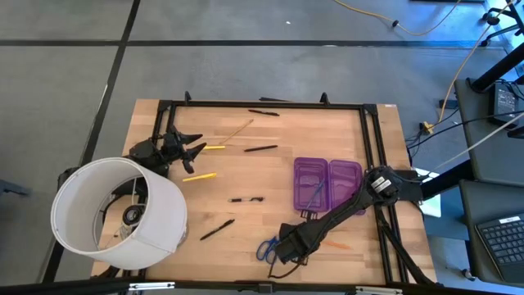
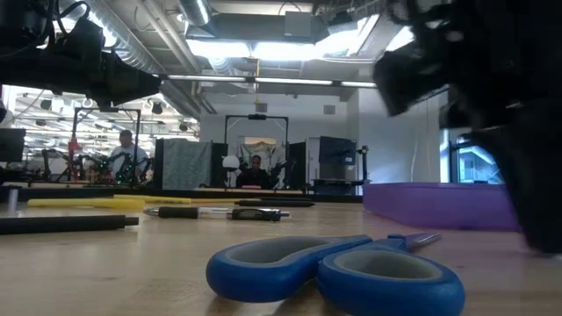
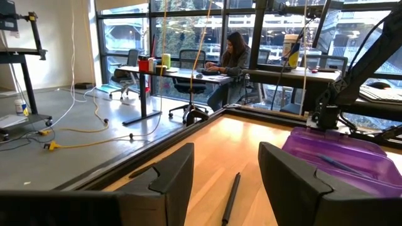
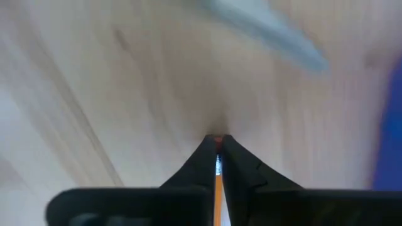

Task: Pick & place school supplies into a supply box
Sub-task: Put the bottom pencil into the supply box

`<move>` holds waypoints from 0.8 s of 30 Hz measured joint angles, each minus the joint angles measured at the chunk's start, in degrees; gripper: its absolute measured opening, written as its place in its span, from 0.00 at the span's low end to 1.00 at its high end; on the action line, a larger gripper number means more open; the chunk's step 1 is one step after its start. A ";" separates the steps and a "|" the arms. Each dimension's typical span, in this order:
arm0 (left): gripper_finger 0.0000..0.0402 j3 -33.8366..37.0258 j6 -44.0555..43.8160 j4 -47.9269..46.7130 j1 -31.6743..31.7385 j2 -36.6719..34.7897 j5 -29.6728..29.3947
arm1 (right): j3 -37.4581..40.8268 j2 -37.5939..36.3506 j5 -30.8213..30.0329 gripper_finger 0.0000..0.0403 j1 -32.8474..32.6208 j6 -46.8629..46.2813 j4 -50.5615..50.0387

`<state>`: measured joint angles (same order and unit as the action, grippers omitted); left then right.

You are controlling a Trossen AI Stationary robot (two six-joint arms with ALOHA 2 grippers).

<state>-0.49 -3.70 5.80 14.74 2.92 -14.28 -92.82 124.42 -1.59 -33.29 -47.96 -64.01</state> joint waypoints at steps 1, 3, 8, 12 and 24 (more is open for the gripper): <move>0.43 0.00 0.00 0.00 0.00 -0.02 -0.02 | -1.22 -0.33 -0.53 0.04 -0.03 0.25 -0.79; 0.43 0.00 0.01 0.00 -0.01 0.00 -0.02 | -2.75 -2.10 -2.64 0.04 -0.04 0.29 -2.22; 0.43 0.00 0.00 0.00 -0.01 0.00 -0.01 | -3.51 -7.21 -8.91 0.03 0.25 -0.16 -4.14; 0.43 0.00 0.00 0.00 0.00 -0.02 -0.02 | -3.53 -13.53 -14.05 0.03 1.04 -2.88 -5.38; 0.43 0.00 0.00 0.00 -0.02 -0.02 -0.20 | -3.49 -32.85 -30.24 0.03 8.32 -5.71 -8.35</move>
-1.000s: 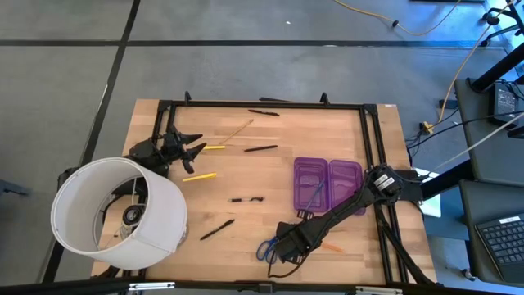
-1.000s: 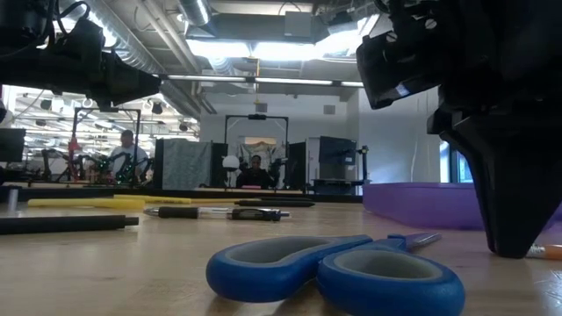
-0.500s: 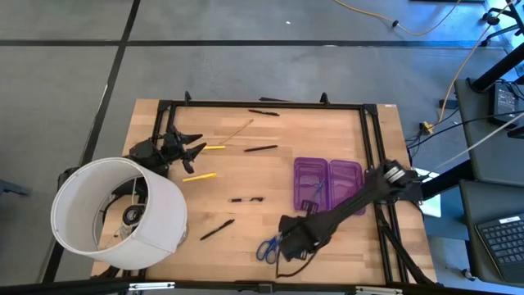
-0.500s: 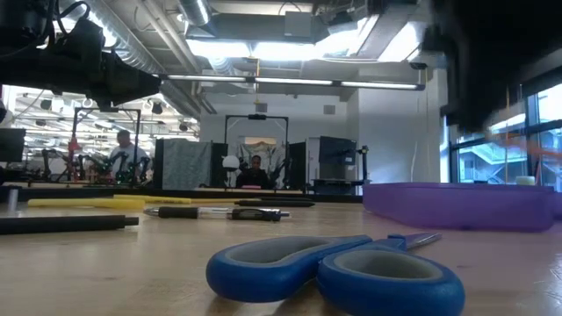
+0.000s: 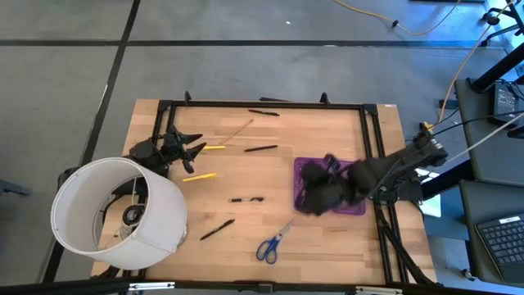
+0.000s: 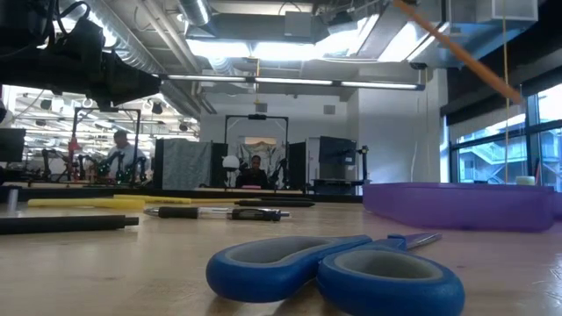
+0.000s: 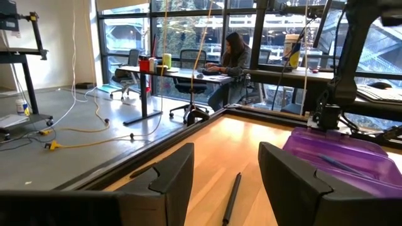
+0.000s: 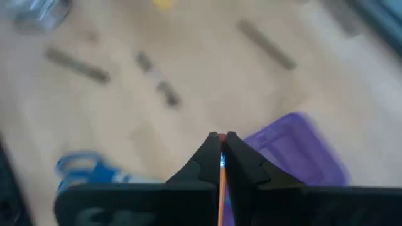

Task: Pick & place school supplies into a supply box
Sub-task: Put the bottom pencil into the supply box

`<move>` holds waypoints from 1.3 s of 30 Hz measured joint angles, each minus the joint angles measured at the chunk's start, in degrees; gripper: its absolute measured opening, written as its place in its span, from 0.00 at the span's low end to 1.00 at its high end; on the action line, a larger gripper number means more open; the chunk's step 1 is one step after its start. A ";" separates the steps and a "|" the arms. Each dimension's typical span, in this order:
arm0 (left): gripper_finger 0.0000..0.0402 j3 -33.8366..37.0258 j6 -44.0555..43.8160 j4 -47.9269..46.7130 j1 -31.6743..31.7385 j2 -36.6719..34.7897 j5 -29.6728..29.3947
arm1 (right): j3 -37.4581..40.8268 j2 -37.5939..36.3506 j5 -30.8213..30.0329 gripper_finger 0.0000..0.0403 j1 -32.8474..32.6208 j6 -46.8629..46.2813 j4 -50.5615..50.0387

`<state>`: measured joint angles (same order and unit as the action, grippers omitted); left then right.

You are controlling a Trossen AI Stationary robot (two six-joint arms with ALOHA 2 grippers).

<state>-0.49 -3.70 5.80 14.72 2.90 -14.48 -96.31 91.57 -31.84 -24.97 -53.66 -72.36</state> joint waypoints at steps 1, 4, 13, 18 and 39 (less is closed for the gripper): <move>0.43 0.00 0.00 0.02 0.01 0.00 0.00 | 0.40 -0.84 -0.26 0.03 1.16 0.08 -0.02; 0.43 0.00 0.00 0.00 0.01 0.00 0.00 | 2.43 -2.83 -0.04 0.03 5.05 0.38 -0.14; 0.43 0.00 -0.02 0.00 0.02 0.02 0.00 | 19.83 -12.01 8.16 0.03 15.50 1.30 10.85; 0.43 0.00 -0.02 -0.01 0.02 0.00 0.06 | 30.53 -20.11 11.93 0.03 18.16 -0.45 24.15; 0.43 0.00 -0.02 0.00 0.02 0.02 0.20 | 58.71 -26.01 15.10 0.03 23.65 -7.62 45.71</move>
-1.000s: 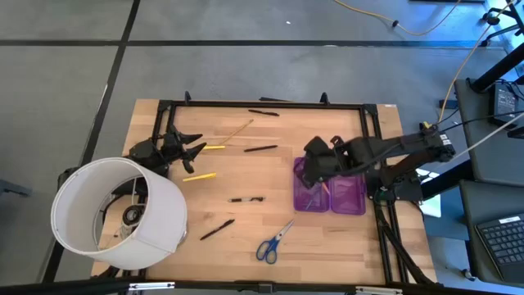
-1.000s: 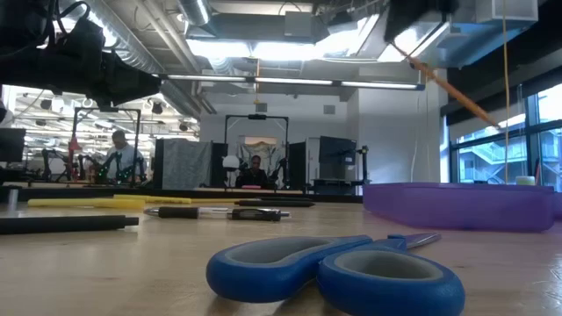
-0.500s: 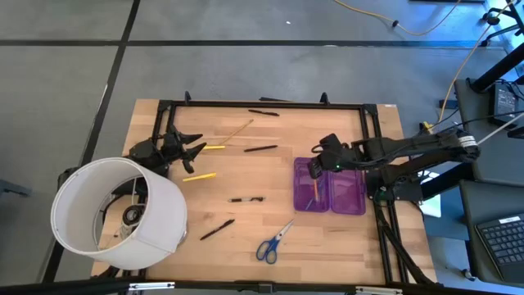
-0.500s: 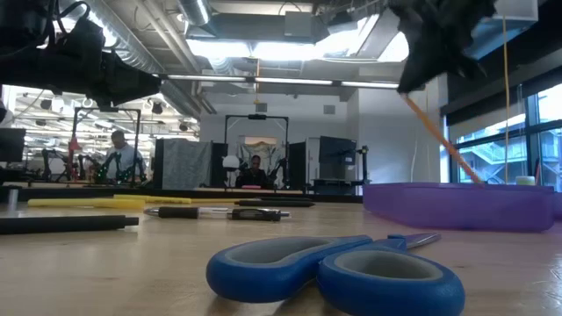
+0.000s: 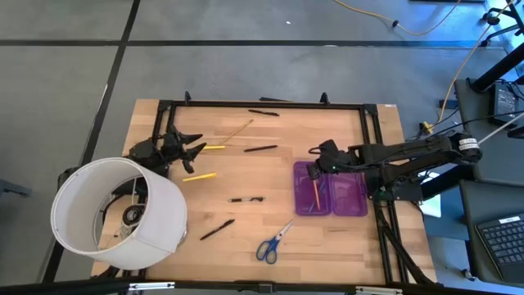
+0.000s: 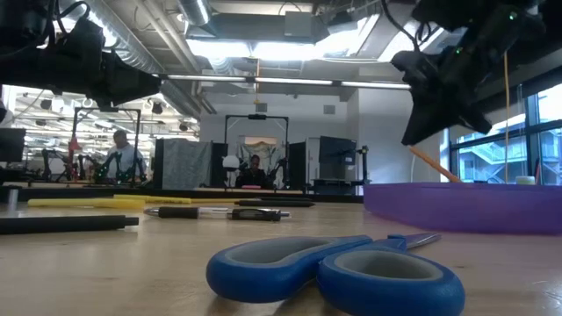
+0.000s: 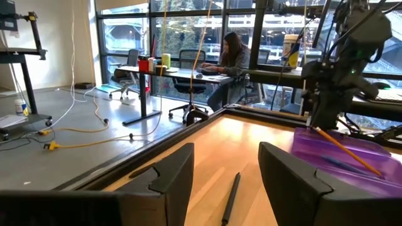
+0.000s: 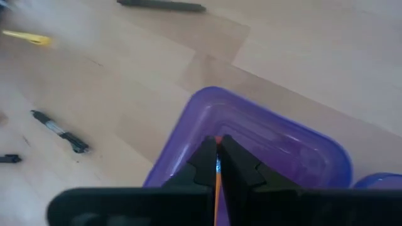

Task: Pick & place school supplies into a supply box
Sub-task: Put the bottom pencil into the supply box

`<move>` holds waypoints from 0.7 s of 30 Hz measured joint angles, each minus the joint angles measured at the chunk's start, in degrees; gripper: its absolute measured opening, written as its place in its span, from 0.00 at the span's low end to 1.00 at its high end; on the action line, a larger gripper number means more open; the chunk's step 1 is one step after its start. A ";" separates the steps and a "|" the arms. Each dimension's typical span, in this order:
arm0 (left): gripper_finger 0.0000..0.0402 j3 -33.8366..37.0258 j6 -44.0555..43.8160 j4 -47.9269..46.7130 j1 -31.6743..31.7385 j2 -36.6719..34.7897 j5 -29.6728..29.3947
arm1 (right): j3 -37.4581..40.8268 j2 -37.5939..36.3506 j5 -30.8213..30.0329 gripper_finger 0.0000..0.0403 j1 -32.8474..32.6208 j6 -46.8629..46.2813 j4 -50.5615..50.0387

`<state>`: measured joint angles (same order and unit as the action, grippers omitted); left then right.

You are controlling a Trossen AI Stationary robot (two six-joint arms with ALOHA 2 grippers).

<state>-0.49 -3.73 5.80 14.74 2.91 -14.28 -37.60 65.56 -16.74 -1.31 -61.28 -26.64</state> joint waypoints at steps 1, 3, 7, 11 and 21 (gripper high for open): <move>0.43 0.00 0.00 0.00 0.00 -0.02 0.00 | 0.45 0.02 0.25 0.03 0.11 -0.02 0.21; 0.43 0.00 0.00 0.00 -0.01 -0.02 0.00 | 1.29 0.00 0.45 0.03 0.40 -0.02 0.44; 0.43 0.00 0.00 0.00 0.00 -0.01 0.00 | 2.72 0.02 1.40 0.03 0.41 0.01 1.18; 0.43 0.00 0.02 0.00 -0.02 0.00 -0.02 | 3.60 0.02 1.38 0.03 0.43 -0.04 1.67; 0.43 0.00 0.02 0.00 0.00 0.00 -0.02 | 6.57 0.02 0.95 0.03 0.43 -2.37 1.71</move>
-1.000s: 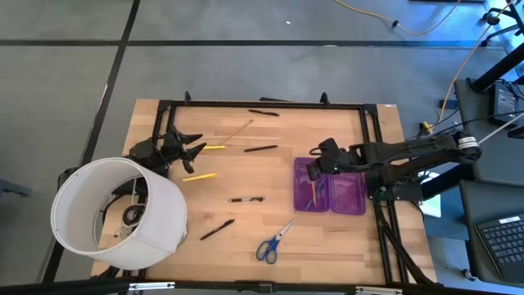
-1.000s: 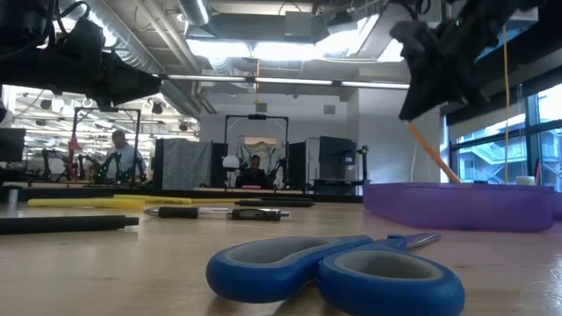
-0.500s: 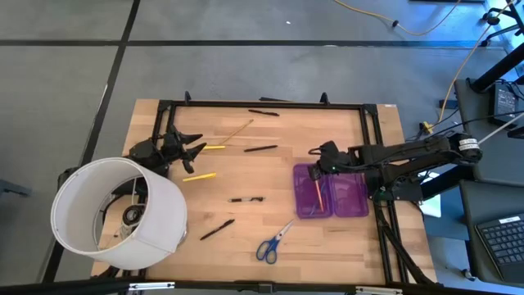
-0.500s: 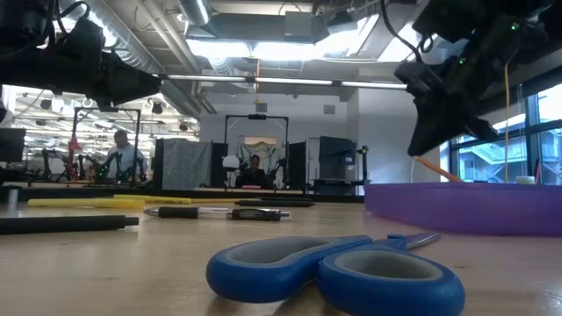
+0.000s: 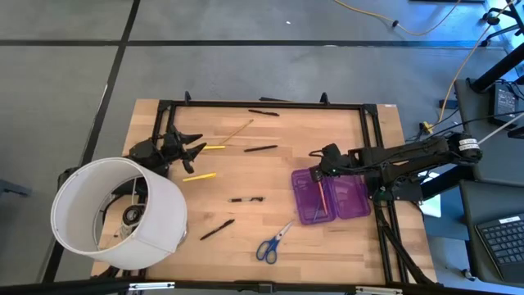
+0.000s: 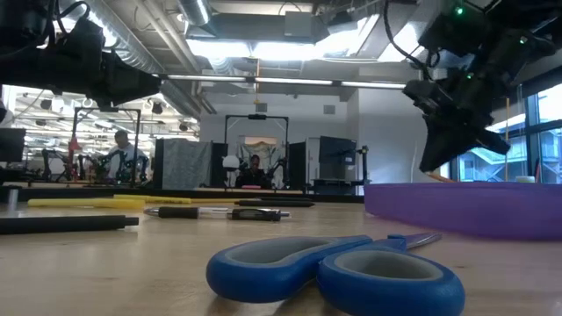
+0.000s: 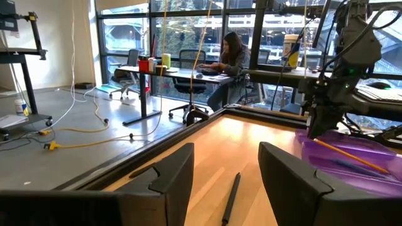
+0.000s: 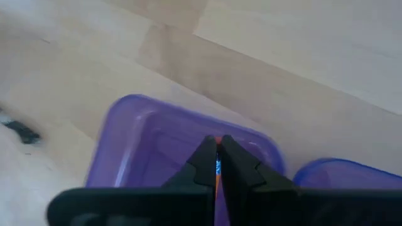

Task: Pick & place school supplies into a supply box
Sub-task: Put the bottom pencil into the supply box

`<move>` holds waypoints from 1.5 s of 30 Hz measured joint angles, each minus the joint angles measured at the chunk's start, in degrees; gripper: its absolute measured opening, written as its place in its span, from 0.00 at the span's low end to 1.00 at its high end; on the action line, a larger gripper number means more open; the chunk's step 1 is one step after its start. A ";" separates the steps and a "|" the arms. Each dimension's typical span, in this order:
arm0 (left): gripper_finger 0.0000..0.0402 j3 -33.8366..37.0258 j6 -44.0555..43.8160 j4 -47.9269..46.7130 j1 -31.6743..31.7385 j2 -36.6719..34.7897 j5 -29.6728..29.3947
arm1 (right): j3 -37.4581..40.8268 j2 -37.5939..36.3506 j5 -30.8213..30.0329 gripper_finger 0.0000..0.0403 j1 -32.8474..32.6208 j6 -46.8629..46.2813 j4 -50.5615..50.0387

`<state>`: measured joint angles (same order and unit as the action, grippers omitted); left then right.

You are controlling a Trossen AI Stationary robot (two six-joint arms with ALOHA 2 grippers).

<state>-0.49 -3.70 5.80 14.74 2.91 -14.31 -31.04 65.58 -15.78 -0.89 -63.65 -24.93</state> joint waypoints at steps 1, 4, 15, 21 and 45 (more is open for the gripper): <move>0.43 0.00 0.00 0.00 0.00 -0.01 0.00 | 0.49 0.00 0.01 0.03 0.00 -0.44 -0.07; 0.43 0.00 0.02 0.00 0.00 -0.02 -0.10 | 1.66 0.02 -0.01 0.03 0.00 -0.64 0.11; 0.43 0.00 0.02 0.00 0.00 0.00 -0.20 | 2.37 0.02 0.76 0.03 -0.02 -0.64 0.52; 0.43 0.01 0.02 0.00 -0.01 -0.01 -0.20 | 2.37 0.02 -0.40 0.03 -0.02 -3.61 0.24; 0.43 0.00 0.02 0.00 -0.02 0.00 -0.20 | 2.42 0.04 2.35 0.03 -0.03 -14.10 10.48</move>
<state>-0.49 -3.68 5.80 14.72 2.92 -14.50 -28.62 65.63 -13.43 -0.91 -77.75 -14.45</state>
